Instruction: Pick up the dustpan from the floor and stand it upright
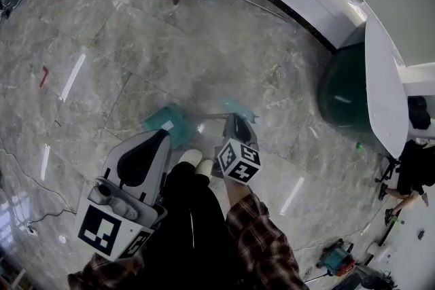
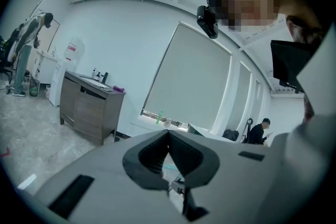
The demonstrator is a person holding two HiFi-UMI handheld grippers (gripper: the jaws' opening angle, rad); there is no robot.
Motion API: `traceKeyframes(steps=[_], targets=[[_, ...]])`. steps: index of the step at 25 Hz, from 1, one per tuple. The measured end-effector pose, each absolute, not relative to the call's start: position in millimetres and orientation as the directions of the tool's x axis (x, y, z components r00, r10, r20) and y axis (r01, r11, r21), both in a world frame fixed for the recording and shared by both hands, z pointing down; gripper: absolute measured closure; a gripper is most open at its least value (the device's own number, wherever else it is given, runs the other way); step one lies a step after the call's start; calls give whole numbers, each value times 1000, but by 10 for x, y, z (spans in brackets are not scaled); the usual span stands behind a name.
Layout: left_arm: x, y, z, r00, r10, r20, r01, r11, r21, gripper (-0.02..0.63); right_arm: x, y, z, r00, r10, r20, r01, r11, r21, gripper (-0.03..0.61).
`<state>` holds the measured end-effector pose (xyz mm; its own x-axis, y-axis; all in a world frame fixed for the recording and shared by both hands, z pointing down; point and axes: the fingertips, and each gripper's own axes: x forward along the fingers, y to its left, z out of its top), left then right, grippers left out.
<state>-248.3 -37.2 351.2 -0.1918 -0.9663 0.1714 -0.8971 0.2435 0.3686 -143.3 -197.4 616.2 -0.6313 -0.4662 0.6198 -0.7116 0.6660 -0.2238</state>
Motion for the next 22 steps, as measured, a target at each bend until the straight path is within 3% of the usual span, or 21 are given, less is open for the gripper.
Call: traceKeyframes(steps=[22], targets=[[-2549, 87, 3179, -345, -926, 154, -852, 377, 362, 603, -1797, -1141, 6011, -687, -312, 656, -592, 764, -257, 488]])
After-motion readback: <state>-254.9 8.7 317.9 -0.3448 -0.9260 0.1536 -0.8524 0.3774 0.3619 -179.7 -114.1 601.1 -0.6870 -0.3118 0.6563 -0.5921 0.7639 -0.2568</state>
